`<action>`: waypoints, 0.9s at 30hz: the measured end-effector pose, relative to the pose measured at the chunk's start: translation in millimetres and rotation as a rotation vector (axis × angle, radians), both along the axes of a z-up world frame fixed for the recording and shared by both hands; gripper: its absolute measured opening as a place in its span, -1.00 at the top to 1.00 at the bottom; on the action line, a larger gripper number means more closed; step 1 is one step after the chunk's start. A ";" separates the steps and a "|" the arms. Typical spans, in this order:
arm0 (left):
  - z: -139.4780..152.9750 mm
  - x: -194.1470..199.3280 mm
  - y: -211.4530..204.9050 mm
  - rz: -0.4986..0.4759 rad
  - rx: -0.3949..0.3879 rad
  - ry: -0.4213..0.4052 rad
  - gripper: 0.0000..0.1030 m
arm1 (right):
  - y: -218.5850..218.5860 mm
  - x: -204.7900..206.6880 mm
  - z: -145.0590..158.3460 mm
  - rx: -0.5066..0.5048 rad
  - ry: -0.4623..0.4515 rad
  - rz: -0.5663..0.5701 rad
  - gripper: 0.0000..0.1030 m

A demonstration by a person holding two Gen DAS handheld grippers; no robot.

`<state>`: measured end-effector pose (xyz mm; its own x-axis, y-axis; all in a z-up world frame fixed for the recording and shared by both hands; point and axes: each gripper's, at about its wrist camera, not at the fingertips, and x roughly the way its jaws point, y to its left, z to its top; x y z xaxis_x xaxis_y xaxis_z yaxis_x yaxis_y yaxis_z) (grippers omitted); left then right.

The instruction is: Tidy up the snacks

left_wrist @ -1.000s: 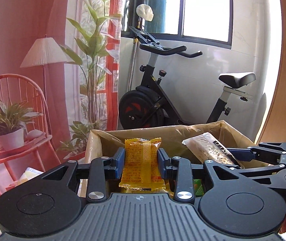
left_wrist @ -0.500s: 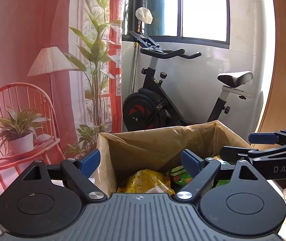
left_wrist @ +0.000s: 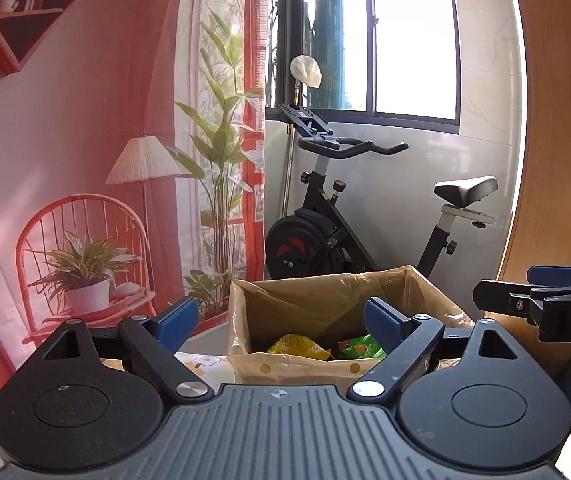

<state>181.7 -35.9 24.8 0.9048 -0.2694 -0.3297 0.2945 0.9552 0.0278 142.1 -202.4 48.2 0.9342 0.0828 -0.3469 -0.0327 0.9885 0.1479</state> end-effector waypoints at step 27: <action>0.1 -60.5 7.4 0.069 -0.004 -0.008 -0.78 | 22.3 -64.2 -4.9 0.015 0.017 0.020 -0.98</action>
